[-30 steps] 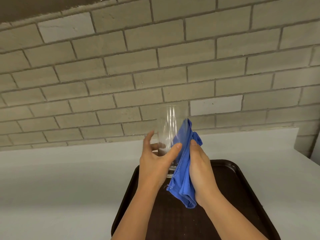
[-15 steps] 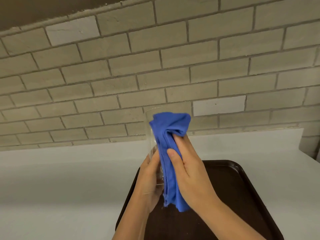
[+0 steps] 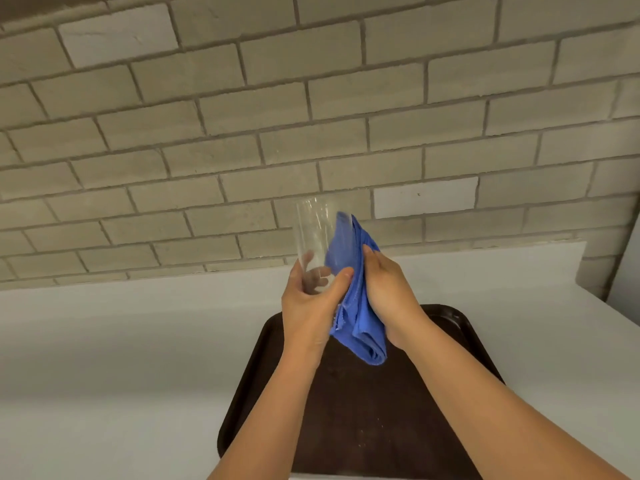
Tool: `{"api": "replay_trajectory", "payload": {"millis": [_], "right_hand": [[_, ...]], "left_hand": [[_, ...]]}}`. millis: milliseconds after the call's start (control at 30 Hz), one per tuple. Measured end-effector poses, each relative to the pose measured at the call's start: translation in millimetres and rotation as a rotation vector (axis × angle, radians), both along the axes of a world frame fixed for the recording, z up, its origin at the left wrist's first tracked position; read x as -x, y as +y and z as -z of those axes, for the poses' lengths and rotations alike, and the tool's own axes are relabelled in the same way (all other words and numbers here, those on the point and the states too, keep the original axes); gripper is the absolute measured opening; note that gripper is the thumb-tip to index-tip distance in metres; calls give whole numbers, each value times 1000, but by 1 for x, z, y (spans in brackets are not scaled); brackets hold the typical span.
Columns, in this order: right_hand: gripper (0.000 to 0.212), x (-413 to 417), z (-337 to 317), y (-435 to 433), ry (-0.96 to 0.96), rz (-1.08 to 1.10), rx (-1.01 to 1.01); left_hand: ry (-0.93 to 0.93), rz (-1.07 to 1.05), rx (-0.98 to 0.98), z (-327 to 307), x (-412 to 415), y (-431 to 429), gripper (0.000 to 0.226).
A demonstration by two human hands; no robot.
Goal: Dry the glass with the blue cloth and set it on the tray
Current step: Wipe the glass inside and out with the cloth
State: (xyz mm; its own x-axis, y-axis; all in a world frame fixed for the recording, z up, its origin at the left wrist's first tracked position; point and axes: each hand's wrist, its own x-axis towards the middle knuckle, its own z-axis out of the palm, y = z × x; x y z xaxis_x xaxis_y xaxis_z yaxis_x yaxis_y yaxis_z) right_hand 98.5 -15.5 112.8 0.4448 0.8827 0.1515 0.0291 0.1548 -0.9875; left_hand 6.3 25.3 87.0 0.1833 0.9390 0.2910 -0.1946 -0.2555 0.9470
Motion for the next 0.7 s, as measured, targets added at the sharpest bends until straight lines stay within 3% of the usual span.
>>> {"api": "replay_trajectory", "payload": {"millis": [133, 200, 300, 400, 700], "right_hand": [[33, -23, 21, -6, -40, -42, 226], [30, -36, 36, -14, 102, -66, 277], [26, -55, 56, -27, 393, 1, 304], [28, -73, 66, -37, 560, 75, 304], [31, -106, 70, -54, 777, 167, 197]], "left_hand": [[47, -26, -42, 3, -11, 8, 62], [74, -12, -41, 6, -12, 12, 64], [126, 0, -5, 19, -11, 16, 70], [165, -7, 57, 40, -8, 19, 71], [318, 34, 132, 101, -15, 18, 74]]}}
